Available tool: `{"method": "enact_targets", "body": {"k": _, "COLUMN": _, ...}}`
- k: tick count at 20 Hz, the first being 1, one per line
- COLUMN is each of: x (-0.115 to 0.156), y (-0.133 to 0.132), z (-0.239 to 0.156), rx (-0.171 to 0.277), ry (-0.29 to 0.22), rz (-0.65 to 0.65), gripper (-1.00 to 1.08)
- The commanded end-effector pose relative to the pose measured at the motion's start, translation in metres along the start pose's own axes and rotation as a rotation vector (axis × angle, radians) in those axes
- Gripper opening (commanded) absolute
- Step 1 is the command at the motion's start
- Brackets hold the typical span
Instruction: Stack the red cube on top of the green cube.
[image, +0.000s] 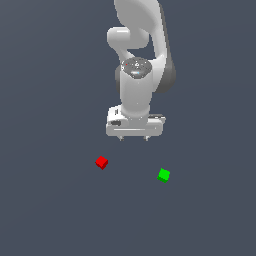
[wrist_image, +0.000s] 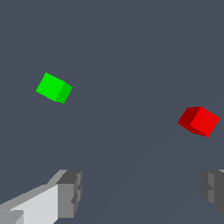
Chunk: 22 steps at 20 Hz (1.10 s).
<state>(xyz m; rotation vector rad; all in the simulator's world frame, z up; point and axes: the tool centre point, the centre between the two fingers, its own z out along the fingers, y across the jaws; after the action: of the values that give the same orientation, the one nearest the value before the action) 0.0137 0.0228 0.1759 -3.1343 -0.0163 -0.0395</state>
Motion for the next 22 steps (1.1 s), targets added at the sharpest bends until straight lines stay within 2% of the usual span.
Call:
{"method": "enact_targets", "body": {"k": 1, "x": 0.005, "y": 0.01, "z": 0.008, "rx": -0.002, "ry": -0.002, "rz": 0.042, "gripper": 1.0}}
{"method": "enact_targets", "body": {"k": 5, "x": 0.016, "y": 0.035, "z": 0.027, "rx": -0.006, "ry": -0.006, "rz": 0.145, "gripper": 1.0}}
{"method": "enact_targets", "body": {"k": 15, "x": 0.032, "y": 0.119, "z": 0.086, "rx": -0.014, "ry": -0.018, "rz": 0.465, "gripper": 1.0}}
{"method": "enact_targets", "body": {"k": 22, "x": 0.031, "y": 0.147, "z": 0.105, "rx": -0.015, "ry": -0.022, "rz": 0.573, "gripper": 1.0}}
